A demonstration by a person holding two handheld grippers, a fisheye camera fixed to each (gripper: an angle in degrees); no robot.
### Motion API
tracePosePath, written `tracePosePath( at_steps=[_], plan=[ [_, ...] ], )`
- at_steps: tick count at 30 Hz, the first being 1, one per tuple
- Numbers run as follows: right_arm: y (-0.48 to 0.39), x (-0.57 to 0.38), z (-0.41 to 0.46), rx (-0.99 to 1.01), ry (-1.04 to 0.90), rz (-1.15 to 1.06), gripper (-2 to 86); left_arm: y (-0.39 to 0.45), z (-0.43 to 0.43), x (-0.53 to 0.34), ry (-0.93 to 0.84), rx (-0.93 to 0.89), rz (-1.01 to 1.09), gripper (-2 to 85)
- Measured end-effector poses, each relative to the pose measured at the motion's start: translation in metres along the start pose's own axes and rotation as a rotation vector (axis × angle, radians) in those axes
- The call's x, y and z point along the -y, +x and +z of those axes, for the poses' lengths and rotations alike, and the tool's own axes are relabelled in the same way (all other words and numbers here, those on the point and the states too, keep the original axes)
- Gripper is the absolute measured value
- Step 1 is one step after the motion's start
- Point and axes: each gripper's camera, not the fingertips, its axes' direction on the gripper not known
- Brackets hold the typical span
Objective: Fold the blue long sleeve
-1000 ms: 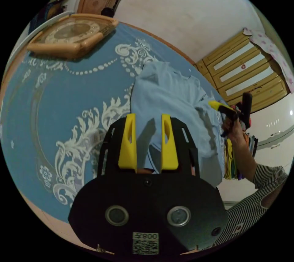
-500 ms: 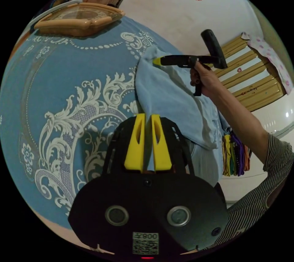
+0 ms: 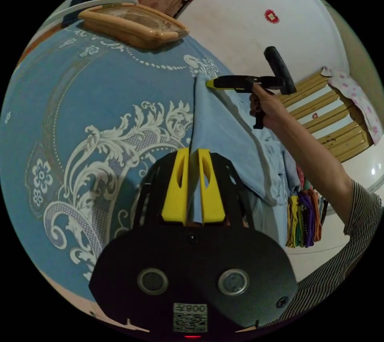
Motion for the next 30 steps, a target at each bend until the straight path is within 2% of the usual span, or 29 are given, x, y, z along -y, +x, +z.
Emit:
tracePosePath(
  at_steps=[5, 9, 13, 17, 20, 23, 25, 28, 30],
  plan=[
    [0.004, -0.032, -0.029, 0.07, 0.182, 0.013, 5.7, 0.014, -0.03, -0.029, 0.102, 0.003, 0.05, 2.3],
    [0.001, -0.069, -0.041, 0.067, 0.306, 0.005, 3.1, 0.042, -0.034, -0.043, 0.12, -0.005, 0.162, 1.6],
    [-0.006, -0.087, -0.031, 0.033, 0.275, 0.048, 1.0, 0.054, -0.014, -0.047, 0.027, 0.113, 0.235, 0.8],
    [-0.033, -0.124, -0.037, 0.041, 0.292, -0.046, 0.3, 0.048, -0.019, -0.06, 0.012, 0.132, 0.234, 0.4],
    [-0.067, -0.168, -0.023, -0.065, 0.229, -0.147, 0.0, 0.053, -0.022, -0.072, 0.017, 0.201, 0.279, 0.2],
    [-0.085, -0.192, 0.019, -0.183, 0.056, -0.156, -0.3, 0.053, 0.003, -0.08, -0.103, 0.259, 0.353, 0.2],
    [-0.092, -0.209, 0.017, -0.225, 0.148, -0.133, -0.3, 0.053, 0.001, -0.086, -0.11, 0.272, 0.355, 0.1],
    [-0.093, -0.216, 0.007, -0.2, 0.094, -0.105, -0.2, 0.049, -0.008, -0.088, -0.15, 0.265, 0.32, 0.1],
    [-0.089, -0.225, -0.008, -0.133, 0.071, -0.089, -0.1, 0.054, -0.026, -0.096, -0.069, 0.257, 0.324, 0.1]
  ],
)
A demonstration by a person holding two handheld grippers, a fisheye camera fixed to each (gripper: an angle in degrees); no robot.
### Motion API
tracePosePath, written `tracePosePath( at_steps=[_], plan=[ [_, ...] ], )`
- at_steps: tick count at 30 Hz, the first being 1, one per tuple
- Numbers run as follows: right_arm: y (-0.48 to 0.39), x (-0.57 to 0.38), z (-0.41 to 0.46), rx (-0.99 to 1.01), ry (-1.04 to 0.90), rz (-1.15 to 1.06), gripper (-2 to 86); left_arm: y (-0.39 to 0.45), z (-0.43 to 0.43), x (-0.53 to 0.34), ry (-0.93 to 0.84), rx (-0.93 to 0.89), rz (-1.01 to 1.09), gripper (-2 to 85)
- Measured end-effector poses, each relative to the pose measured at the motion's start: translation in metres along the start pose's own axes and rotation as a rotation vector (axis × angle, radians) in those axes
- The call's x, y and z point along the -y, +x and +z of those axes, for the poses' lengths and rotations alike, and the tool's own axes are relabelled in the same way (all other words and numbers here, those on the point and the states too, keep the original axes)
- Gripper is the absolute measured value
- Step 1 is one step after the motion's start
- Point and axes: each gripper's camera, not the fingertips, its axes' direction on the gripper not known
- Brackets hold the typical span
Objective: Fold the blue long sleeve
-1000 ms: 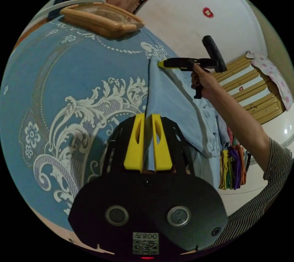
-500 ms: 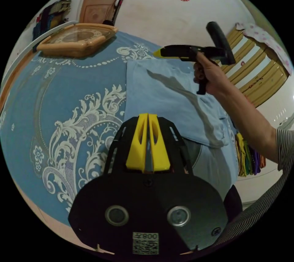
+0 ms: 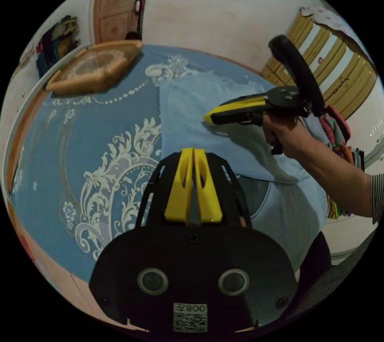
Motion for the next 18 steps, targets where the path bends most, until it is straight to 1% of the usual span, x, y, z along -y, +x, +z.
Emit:
tracePosePath(
  at_steps=[2, 4, 5, 6, 7, 8, 9, 10, 12, 13, 16, 18],
  plan=[
    [0.003, -0.02, -0.03, 0.039, 0.089, 0.036, -0.1, 0.01, -0.021, -0.009, 0.085, 0.021, 0.039, 0.1],
    [0.003, -0.058, -0.067, 0.053, 0.194, 0.096, 0.0, 0.015, -0.019, -0.012, 0.067, 0.04, 0.068, 0.1],
    [0.002, -0.069, -0.073, 0.055, 0.207, 0.108, 0.0, 0.015, -0.009, -0.013, 0.014, 0.05, 0.073, 0.1],
    [0.002, -0.09, -0.079, 0.042, 0.209, 0.143, 0.0, 0.014, -0.002, -0.014, -0.024, 0.051, 0.076, 0.1],
    [0.002, -0.107, -0.076, 0.024, 0.174, 0.178, 0.0, 0.012, 0.016, -0.016, -0.124, 0.049, 0.085, 0.0],
    [0.003, -0.114, -0.071, 0.022, 0.135, 0.193, 0.0, 0.008, 0.017, -0.021, -0.112, 0.048, 0.089, 0.1],
    [0.007, -0.126, -0.059, 0.052, 0.044, 0.227, 0.0, 0.006, 0.014, -0.023, -0.106, 0.047, 0.081, 0.1],
    [0.012, -0.139, -0.059, 0.121, 0.053, 0.259, 0.0, 0.0, 0.009, -0.023, -0.153, 0.025, 0.058, 0.1],
    [0.02, -0.154, -0.077, 0.195, 0.062, 0.322, 0.0, -0.008, -0.012, -0.032, -0.106, -0.008, 0.032, 0.1],
    [0.022, -0.165, -0.095, 0.224, 0.104, 0.339, 0.0, -0.012, -0.028, -0.041, -0.07, -0.027, 0.02, 0.1],
    [0.022, -0.204, -0.144, 0.23, 0.173, 0.36, 0.1, -0.03, -0.061, -0.076, -0.027, -0.077, -0.038, 0.2],
    [0.022, -0.239, -0.172, 0.247, 0.199, 0.385, 0.1, -0.043, -0.076, -0.102, -0.038, -0.118, -0.085, 0.3]
  ],
)
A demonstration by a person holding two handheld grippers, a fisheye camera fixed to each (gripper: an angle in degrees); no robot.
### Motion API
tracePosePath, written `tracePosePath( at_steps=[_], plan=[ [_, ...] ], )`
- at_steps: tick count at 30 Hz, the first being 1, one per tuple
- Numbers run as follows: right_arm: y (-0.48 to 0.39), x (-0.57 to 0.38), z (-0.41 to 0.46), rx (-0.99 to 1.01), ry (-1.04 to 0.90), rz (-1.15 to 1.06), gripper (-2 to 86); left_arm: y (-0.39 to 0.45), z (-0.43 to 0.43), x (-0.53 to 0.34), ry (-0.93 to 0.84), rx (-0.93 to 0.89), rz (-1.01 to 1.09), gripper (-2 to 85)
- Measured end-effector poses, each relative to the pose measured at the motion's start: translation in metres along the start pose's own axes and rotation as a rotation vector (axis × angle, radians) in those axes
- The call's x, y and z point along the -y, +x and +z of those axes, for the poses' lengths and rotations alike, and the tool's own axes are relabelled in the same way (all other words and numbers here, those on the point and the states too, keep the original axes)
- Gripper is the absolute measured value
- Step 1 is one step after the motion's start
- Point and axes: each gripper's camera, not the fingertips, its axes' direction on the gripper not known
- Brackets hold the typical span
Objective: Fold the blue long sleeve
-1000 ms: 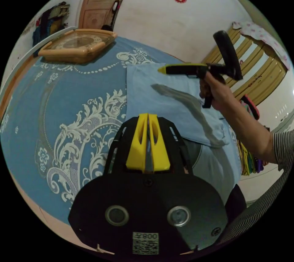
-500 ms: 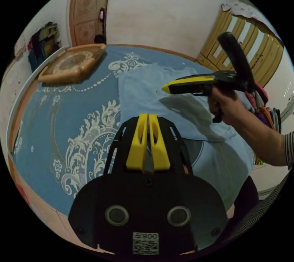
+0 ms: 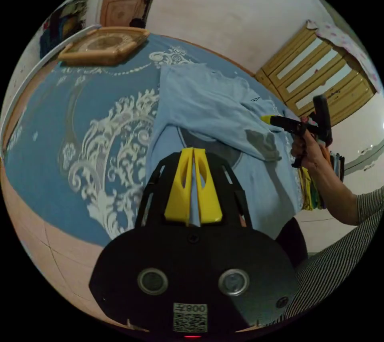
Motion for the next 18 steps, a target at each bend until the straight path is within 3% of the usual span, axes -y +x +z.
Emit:
tracePosePath(
  at_steps=[10, 18],
  plan=[
    [0.05, -0.26, -0.188, -0.026, 0.067, 0.399, 0.4, -0.083, -0.063, -0.163, -0.028, -0.256, -0.362, 3.7],
    [0.057, -0.427, -0.268, -0.038, 0.144, 0.695, 3.8, -0.137, -0.077, -0.231, -0.057, -0.422, -0.581, 8.9]
  ],
)
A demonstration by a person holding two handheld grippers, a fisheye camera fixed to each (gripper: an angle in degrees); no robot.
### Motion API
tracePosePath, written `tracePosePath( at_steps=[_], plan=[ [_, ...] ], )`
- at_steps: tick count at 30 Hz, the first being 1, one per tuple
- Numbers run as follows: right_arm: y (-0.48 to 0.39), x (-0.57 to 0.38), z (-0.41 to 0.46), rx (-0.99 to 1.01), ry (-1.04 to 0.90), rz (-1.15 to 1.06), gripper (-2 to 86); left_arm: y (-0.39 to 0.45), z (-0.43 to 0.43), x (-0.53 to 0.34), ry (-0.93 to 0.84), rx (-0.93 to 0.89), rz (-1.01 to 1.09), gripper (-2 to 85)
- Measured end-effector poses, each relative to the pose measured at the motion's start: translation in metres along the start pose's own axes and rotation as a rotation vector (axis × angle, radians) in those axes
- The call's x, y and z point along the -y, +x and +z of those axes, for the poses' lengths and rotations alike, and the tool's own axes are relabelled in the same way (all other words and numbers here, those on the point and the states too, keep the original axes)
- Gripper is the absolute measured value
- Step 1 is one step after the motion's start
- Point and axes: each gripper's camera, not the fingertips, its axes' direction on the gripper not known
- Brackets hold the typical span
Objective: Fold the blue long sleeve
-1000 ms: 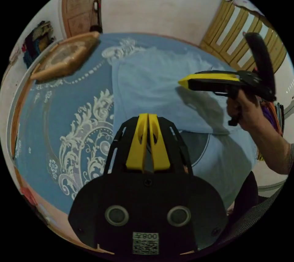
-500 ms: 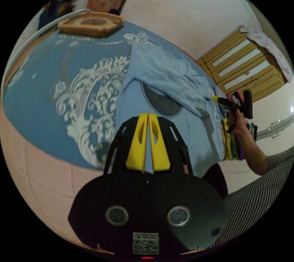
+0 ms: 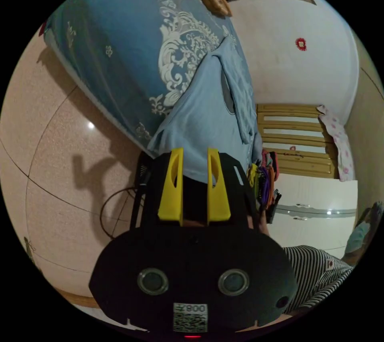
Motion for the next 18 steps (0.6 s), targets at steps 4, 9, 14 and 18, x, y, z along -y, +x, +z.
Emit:
tracePosePath(
  at_steps=[4, 9, 14, 18],
  plan=[
    [0.032, -0.035, -0.031, 0.016, 0.03, 0.068, 6.9, -0.025, -0.01, -0.005, -0.037, -0.054, -0.055, 10.2],
    [0.05, -0.054, -0.051, 0.02, 0.005, 0.093, 8.5, -0.044, -0.018, -0.007, -0.061, -0.105, -0.091, 11.9],
    [0.053, -0.062, -0.067, 0.013, -0.011, 0.098, 8.8, -0.072, -0.026, -0.009, -0.029, -0.21, -0.179, 13.9],
    [0.049, -0.066, -0.079, -0.017, -0.018, 0.086, 8.8, -0.088, -0.031, -0.011, 0.0, -0.253, -0.228, 15.0]
  ],
)
